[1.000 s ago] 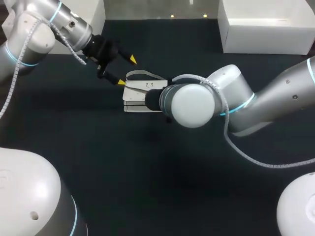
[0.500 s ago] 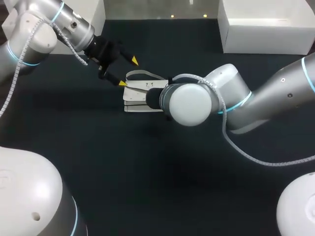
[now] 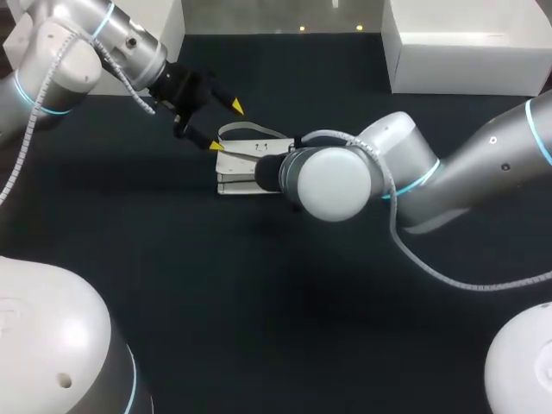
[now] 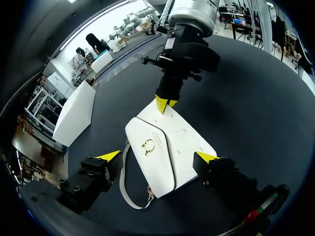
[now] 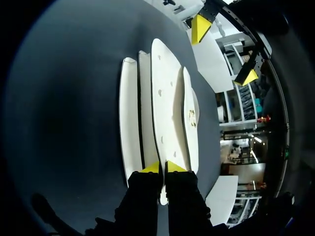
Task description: Pick up the bag, open it, inspect its contents, close it, and place it on the opposite side
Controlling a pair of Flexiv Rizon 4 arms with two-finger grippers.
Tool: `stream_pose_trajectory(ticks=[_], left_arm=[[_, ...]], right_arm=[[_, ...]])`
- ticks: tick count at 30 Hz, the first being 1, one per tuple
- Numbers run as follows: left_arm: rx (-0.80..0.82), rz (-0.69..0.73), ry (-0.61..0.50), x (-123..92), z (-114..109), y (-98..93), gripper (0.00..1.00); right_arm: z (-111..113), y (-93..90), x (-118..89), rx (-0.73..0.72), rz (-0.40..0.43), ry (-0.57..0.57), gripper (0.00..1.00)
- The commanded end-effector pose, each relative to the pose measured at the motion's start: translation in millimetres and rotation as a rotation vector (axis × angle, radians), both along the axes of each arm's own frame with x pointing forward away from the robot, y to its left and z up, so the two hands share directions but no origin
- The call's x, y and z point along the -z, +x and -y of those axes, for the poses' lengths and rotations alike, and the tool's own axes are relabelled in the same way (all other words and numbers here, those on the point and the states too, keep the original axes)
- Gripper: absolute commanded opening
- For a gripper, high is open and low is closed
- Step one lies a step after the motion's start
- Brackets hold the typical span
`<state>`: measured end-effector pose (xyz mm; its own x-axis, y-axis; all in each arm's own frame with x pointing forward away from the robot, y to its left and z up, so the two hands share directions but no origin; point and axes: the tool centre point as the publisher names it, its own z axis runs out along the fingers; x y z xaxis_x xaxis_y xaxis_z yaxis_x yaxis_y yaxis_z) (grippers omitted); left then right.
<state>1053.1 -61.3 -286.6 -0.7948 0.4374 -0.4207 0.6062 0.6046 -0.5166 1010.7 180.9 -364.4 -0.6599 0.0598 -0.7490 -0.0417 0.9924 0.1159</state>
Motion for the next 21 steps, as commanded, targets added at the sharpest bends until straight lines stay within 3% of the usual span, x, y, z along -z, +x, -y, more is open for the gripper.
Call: stream_pose_trajectory(ticks=[1,21], left_arm=[[0.006,0.003,-0.016,3.8,-0.2,2.1,1.00],[0.039,0.144,-0.023,10.2,10.9,0.2,1.00]], right_arm=[[-1.3,-5.3,2.1,0.001,0.011,0.005,0.00],[-14.4,-16.6,1.7,0.057,0.044,0.006,0.00]])
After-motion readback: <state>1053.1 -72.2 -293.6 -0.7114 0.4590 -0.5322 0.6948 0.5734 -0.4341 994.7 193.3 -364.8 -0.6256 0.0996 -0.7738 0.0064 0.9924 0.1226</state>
